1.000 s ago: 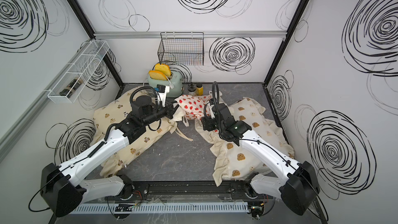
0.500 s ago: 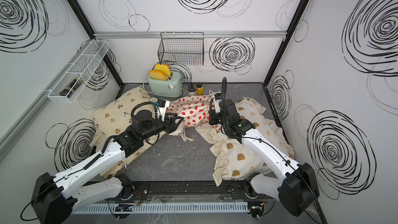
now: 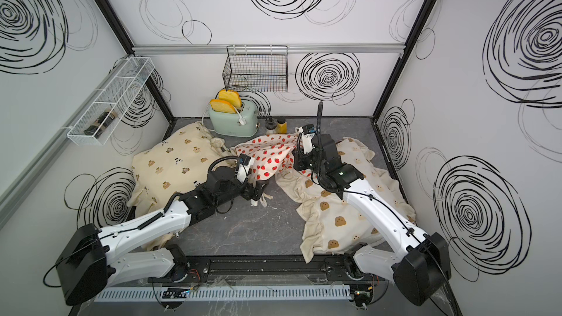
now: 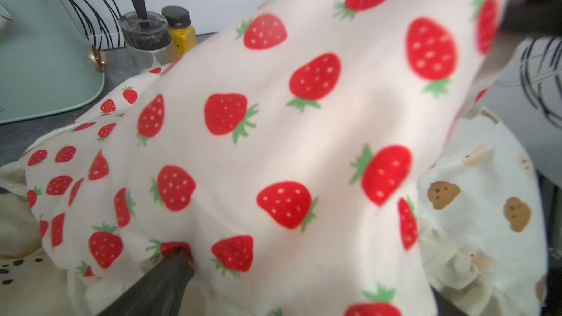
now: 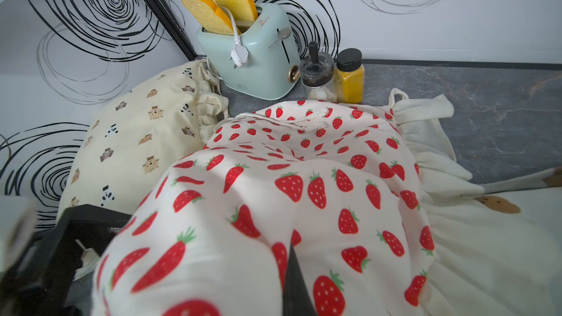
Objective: Zip up pillowcases
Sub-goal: Pick up the pillowcase from the center of the board.
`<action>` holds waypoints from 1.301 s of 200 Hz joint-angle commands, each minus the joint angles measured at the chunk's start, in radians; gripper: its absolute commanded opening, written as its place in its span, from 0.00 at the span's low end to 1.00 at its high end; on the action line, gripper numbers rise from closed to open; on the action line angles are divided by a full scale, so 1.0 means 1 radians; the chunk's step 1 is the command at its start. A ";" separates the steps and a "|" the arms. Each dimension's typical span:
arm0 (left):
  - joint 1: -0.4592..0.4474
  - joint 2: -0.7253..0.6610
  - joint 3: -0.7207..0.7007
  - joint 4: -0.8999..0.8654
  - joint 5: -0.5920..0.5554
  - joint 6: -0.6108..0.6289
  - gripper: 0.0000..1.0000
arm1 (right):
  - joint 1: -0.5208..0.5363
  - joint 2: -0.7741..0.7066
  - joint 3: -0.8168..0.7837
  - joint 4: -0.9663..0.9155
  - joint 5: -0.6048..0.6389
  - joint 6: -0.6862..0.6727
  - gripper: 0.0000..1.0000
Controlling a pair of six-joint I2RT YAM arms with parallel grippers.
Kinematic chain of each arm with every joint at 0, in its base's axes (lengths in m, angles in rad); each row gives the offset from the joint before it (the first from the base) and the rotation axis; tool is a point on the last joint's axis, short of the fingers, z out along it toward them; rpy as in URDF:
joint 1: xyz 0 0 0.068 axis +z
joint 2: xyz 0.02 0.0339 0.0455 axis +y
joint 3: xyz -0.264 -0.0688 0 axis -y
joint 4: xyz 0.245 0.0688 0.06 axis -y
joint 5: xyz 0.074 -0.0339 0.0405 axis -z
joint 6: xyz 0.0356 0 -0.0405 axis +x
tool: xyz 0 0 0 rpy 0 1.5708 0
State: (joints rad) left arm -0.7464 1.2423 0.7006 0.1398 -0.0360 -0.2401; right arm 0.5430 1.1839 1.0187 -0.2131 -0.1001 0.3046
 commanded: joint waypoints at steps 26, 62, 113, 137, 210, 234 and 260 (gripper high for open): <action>0.002 0.176 0.098 0.232 -0.201 0.032 0.97 | -0.003 -0.037 0.066 0.008 -0.062 -0.025 0.04; 0.011 0.278 0.178 0.355 -0.262 0.027 0.76 | 0.000 -0.036 0.091 0.017 -0.088 -0.035 0.04; 0.039 0.267 0.278 0.498 -0.243 0.066 0.22 | 0.015 -0.025 0.157 0.037 -0.096 -0.063 0.03; 0.060 0.247 0.341 0.478 -0.220 0.112 0.09 | 0.032 -0.021 0.173 0.044 -0.090 -0.071 0.04; 0.211 0.116 0.468 0.339 -0.113 0.171 0.00 | 0.139 0.040 0.228 0.097 -0.089 -0.097 0.05; 0.272 0.041 0.475 0.270 -0.119 0.174 0.00 | 0.200 0.090 0.248 0.132 -0.087 -0.094 0.06; 0.341 -0.073 0.408 0.175 -0.163 0.167 0.00 | 0.278 0.167 0.246 0.201 -0.083 -0.091 0.06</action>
State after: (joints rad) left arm -0.4633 1.2778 1.1347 0.3412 -0.1635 -0.0883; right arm 0.7624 1.2949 1.2484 -0.0944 -0.1761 0.2245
